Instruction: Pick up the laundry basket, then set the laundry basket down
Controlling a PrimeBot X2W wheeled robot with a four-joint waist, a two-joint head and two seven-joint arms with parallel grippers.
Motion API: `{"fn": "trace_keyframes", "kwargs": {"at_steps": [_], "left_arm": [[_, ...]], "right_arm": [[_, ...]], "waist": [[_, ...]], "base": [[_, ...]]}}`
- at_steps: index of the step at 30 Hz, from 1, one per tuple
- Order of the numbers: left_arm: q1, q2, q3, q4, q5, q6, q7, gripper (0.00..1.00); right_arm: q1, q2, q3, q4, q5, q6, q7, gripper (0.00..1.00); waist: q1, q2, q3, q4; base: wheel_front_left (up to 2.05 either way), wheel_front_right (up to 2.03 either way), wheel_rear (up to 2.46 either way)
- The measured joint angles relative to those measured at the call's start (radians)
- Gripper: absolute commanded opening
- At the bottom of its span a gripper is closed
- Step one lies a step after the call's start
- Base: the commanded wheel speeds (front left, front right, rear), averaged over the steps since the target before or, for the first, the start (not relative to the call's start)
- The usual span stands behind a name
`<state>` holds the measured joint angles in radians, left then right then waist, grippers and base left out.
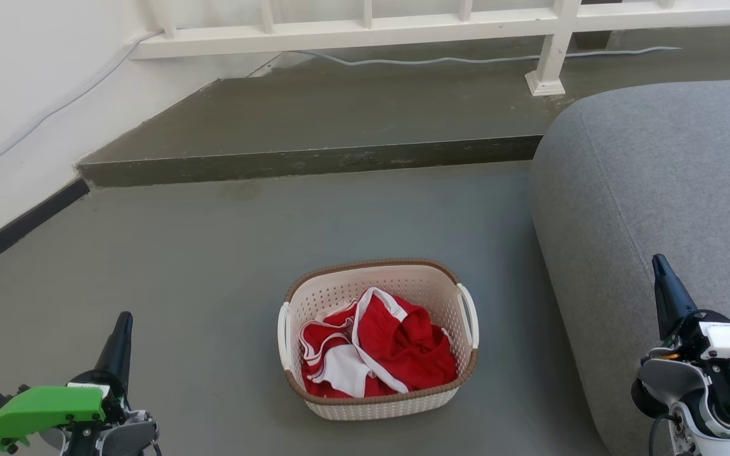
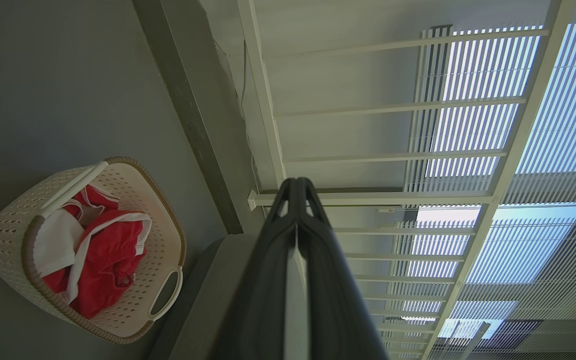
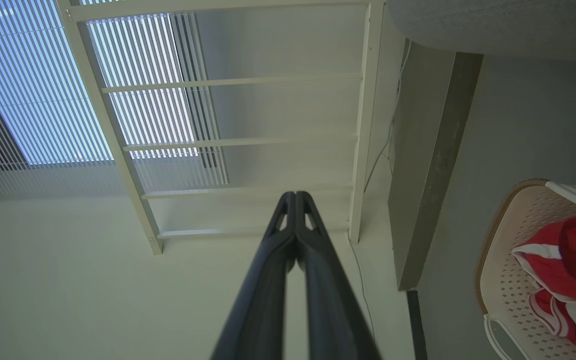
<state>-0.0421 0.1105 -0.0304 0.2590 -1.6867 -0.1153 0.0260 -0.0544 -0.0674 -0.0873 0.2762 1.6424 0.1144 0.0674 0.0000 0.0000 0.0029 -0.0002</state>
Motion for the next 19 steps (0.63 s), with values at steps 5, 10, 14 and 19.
{"fn": "trace_keyframes", "kwargs": {"at_steps": [5, 10, 14, 19], "left_arm": [[0.000, 0.000, 0.000, 0.003, 0.000, 0.000, 0.000, 0.00], [0.000, 0.000, 0.001, 0.006, 0.000, 0.000, 0.000, 0.00], [0.000, -0.001, 0.001, 0.009, 0.000, 0.000, 0.000, 0.00], [0.000, -0.001, 0.001, 0.012, 0.000, 0.000, 0.000, 0.00]], "right_arm": [[0.000, 0.000, 0.000, 0.001, 0.000, 0.000, 0.001, 0.00], [0.000, 0.000, 0.000, 0.002, 0.000, 0.000, 0.001, 0.00], [0.000, 0.000, -0.001, 0.003, 0.000, 0.000, 0.004, 0.00], [0.000, 0.000, -0.001, 0.004, 0.000, 0.000, 0.004, 0.00]], "waist": [[0.0000, 0.0000, 0.000, 0.000], [0.0000, 0.0000, 0.000, 0.000], [0.0000, 0.0000, 0.000, 0.000], [0.0000, 0.0000, 0.000, 0.000]], "base": [[0.00, 0.00, 0.00], [0.00, 0.00, 0.00], [0.00, 0.00, 0.00], [0.00, 0.00, 0.00]]}}
